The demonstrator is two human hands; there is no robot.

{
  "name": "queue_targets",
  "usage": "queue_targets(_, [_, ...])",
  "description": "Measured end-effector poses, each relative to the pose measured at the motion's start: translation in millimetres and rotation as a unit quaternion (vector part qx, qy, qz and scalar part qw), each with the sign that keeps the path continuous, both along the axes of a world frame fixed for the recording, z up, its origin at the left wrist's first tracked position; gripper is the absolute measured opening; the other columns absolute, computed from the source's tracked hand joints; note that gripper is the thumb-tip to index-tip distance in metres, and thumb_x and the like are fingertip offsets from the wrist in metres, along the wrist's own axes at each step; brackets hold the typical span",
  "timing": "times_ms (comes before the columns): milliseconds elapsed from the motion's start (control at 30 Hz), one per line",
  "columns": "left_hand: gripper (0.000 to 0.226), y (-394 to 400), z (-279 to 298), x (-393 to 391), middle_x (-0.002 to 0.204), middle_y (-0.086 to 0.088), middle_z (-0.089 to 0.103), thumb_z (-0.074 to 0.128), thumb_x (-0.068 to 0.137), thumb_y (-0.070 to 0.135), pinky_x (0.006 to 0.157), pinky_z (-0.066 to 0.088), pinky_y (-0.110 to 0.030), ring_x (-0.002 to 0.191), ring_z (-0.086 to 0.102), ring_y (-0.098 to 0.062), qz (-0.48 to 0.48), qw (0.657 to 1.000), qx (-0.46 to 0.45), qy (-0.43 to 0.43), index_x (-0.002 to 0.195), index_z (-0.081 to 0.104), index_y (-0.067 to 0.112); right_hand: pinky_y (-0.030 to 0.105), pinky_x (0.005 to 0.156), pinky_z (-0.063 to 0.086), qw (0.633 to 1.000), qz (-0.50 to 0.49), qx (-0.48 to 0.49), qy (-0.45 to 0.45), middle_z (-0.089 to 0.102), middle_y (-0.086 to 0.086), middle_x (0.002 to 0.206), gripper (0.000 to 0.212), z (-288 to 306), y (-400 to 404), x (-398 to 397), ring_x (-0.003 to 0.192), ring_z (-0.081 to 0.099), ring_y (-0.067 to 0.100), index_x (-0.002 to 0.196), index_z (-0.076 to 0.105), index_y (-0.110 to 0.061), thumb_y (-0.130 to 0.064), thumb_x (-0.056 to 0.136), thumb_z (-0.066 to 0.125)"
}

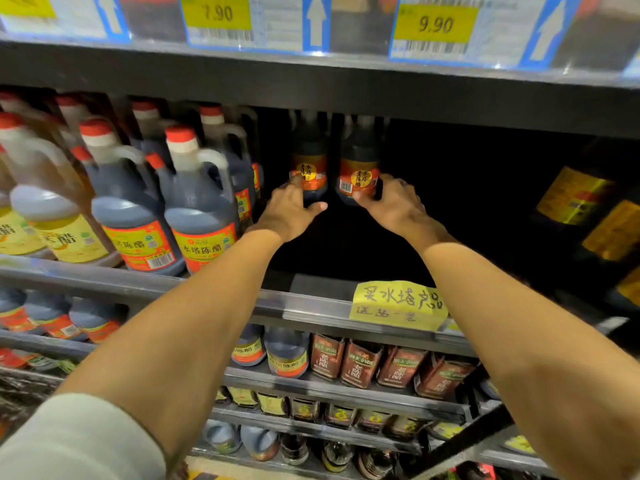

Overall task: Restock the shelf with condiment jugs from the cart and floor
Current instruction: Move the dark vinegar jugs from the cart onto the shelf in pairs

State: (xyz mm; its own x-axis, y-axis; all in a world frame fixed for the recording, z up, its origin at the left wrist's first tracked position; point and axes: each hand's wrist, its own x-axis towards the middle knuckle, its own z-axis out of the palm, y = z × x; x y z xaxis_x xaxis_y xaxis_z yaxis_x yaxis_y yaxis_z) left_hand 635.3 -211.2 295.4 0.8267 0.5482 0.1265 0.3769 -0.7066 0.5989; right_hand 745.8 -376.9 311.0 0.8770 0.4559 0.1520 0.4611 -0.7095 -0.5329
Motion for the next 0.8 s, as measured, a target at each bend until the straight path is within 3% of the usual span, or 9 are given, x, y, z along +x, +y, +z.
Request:
queue_targets(133, [0.071,-12.1,16.6,-30.9,0.145,-0.017,0.051,0.061,0.094,0.052,0.109,0.039,-0.043,0.135,0.044,-0.038,-0.021,0.999,0.045,0.022,0.149,0.037,0.014,0.046,0.102,0.047,0.999,0.027,-0.044,-0.009,0.059,0.010,0.133,0.060,10.9,-20.4,-36.2,0.125,0.056,0.036,0.135,0.050,-0.031,-0.066,0.087,0.056])
queue_targets(267, [0.076,-29.9,31.8,-73.1,0.155,-0.017,0.039,0.056,0.097,0.052,0.114,0.032,-0.043,0.143,0.034,-0.037,-0.051,0.996,0.054,0.053,0.156,0.025,0.015,0.043,0.097,0.046,0.994,0.006,-0.104,-0.019,0.053,0.009,0.143,0.070,25.2,-34.0,-78.9,0.130,0.052,0.035,0.144,0.042,-0.026,-0.069,0.090,0.051])
queue_targets(367, [0.075,-43.3,40.3,-112.6,0.150,-0.020,0.044,0.058,0.097,0.048,0.110,0.037,-0.041,0.139,0.040,-0.036,-0.095,0.992,0.073,0.034,0.156,0.027,0.014,0.044,0.104,0.042,0.992,0.014,-0.126,-0.028,0.043,0.012,0.152,0.077,35.3,-51.7,-112.4,0.137,0.044,0.035,0.152,0.032,-0.023,-0.070,0.092,0.047])
queue_targets(500, [0.075,-49.4,50.0,-164.9,0.155,-0.014,0.041,0.058,0.097,0.049,0.112,0.037,-0.042,0.143,0.039,-0.031,-0.116,0.990,0.082,0.007,0.155,0.030,0.012,0.042,0.094,0.047,0.990,0.027,-0.115,-0.074,0.049,0.016,0.146,0.078,46.9,-73.3,-158.2,0.131,0.050,0.035,0.151,0.036,-0.015,-0.066,0.094,0.048])
queue_targets(633, [0.067,-49.5,55.7,-227.9,0.154,-0.008,0.045,0.056,0.099,0.048,0.110,0.039,-0.041,0.141,0.042,-0.028,-0.105,0.989,0.097,-0.043,0.154,0.036,0.015,0.044,0.104,0.043,0.986,0.059,-0.126,-0.095,0.041,0.010,0.155,0.082,52.2,-81.1,-213.5,0.140,0.043,0.031,0.155,0.031,-0.014,-0.066,0.094,0.049])
queue_targets(800, [0.066,-41.7,64.1,-321.0,0.150,-0.009,0.048,0.054,0.098,0.052,0.106,0.043,-0.044,0.136,0.046,-0.030,-0.100,0.983,0.150,-0.034,0.150,0.040,0.014,0.045,0.109,0.040,0.979,0.106,-0.122,-0.125,0.038,0.007,0.159,0.082,64.1,-84.3,-291.5,0.143,0.039,0.029,0.155,0.033,-0.015,-0.066,0.094,0.049])
